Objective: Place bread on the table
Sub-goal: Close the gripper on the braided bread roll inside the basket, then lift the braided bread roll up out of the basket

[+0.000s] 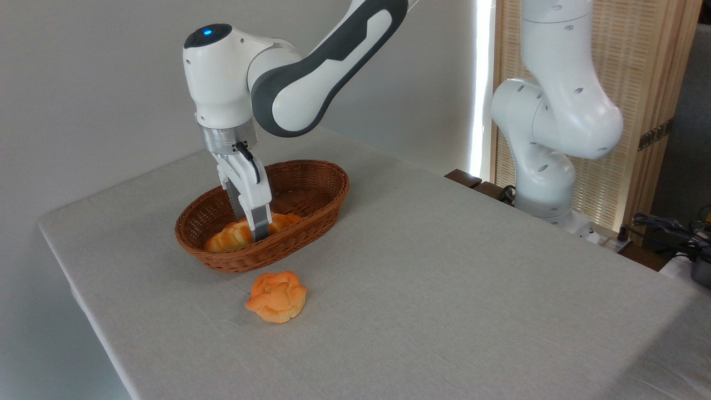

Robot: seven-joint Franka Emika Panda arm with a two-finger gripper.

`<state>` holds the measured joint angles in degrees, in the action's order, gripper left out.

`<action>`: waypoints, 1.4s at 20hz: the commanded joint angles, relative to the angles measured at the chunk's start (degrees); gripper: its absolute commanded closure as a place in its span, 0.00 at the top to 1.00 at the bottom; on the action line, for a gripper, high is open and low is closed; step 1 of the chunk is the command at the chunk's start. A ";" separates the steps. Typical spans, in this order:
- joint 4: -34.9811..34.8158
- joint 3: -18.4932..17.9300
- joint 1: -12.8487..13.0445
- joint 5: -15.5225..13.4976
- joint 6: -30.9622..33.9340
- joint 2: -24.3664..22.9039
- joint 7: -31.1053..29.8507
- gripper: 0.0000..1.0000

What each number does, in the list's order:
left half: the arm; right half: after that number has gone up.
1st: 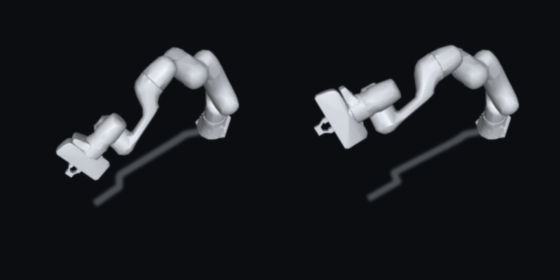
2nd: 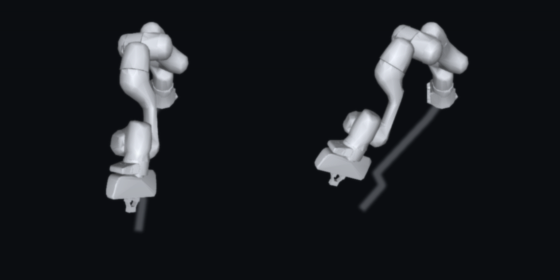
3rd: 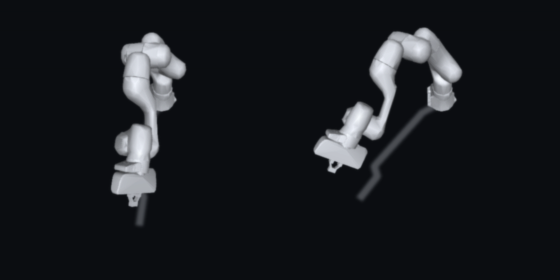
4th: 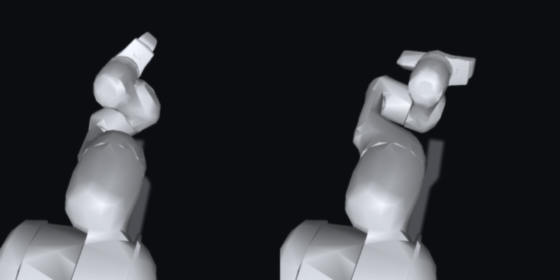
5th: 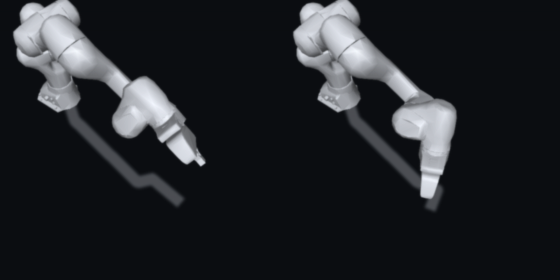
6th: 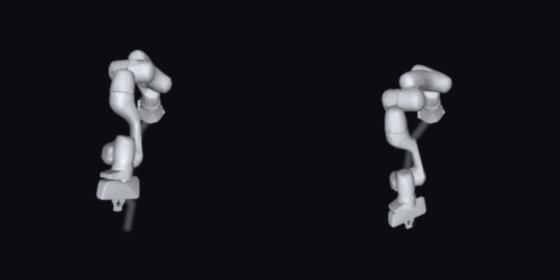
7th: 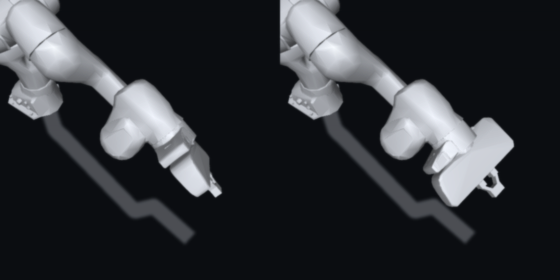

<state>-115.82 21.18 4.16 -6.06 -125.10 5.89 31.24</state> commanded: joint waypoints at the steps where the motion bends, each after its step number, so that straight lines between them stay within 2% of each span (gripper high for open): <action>1: -0.20 -0.17 -0.20 1.05 -0.49 0.09 0.22 0.39; 12: 1.38 -0.17 -0.56 0.18 1.26 -0.17 -0.30 0.38; 16: 5.59 -0.17 -0.56 -3.16 7.75 -0.35 -0.13 0.38; 21: 8.23 -0.17 -0.56 -7.82 10.83 -0.44 -0.31 0.38; 24: 12.44 -1.22 -0.90 -7.03 19.60 -0.61 0.92 0.39; 26: 16.05 -4.55 -1.17 -6.24 27.77 -0.88 5.64 0.40; 28: 15.98 -9.20 -1.17 -6.07 33.24 -3.76 12.40 0.40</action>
<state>-101.90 17.80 3.31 -12.24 -100.25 5.00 35.11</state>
